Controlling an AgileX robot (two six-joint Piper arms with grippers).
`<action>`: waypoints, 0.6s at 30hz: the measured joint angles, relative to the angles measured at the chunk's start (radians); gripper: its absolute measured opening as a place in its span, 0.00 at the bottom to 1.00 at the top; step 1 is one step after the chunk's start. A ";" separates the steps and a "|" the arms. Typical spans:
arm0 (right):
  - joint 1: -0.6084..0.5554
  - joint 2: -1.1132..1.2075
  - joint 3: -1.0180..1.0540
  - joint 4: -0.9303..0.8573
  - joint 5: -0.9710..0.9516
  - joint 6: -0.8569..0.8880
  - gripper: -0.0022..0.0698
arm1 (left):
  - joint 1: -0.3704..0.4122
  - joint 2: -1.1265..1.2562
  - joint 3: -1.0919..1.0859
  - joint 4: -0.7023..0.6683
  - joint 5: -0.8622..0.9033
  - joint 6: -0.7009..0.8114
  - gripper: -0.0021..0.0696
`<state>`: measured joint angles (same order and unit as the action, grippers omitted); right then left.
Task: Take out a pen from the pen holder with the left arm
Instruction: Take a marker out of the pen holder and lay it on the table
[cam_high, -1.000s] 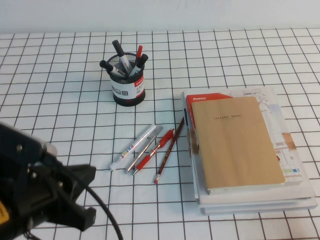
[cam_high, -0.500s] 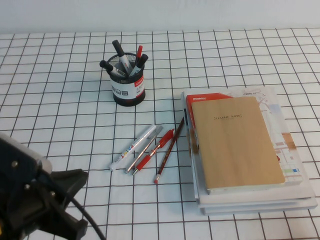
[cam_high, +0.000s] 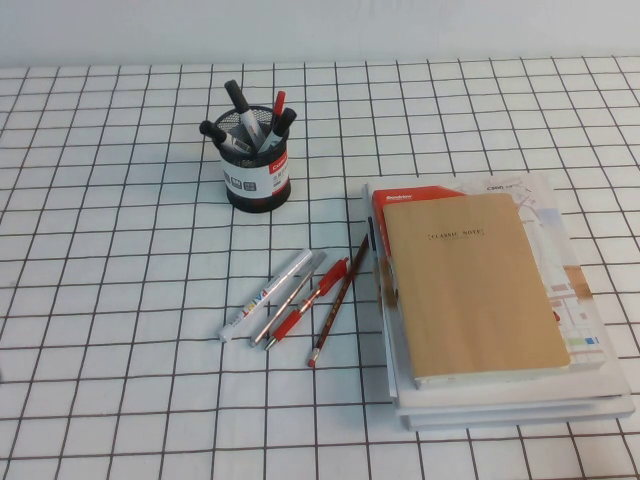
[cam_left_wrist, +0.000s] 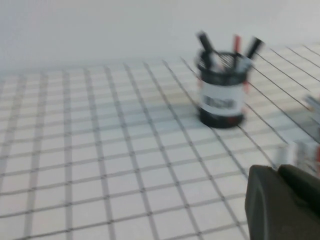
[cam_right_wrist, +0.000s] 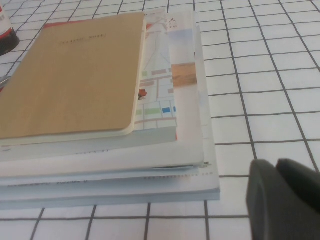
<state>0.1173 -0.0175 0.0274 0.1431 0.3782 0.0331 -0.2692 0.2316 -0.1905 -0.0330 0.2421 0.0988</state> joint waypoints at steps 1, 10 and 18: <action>0.000 0.000 0.000 0.000 0.000 0.000 0.01 | 0.035 -0.044 0.026 0.000 -0.011 0.012 0.03; 0.000 0.000 0.000 0.000 0.000 0.000 0.01 | 0.244 -0.239 0.183 -0.055 -0.094 0.036 0.03; 0.000 0.000 0.000 0.000 0.000 0.000 0.01 | 0.251 -0.239 0.214 -0.078 -0.069 0.038 0.03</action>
<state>0.1173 -0.0175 0.0274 0.1431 0.3782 0.0331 -0.0181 -0.0070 0.0235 -0.1113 0.1731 0.1368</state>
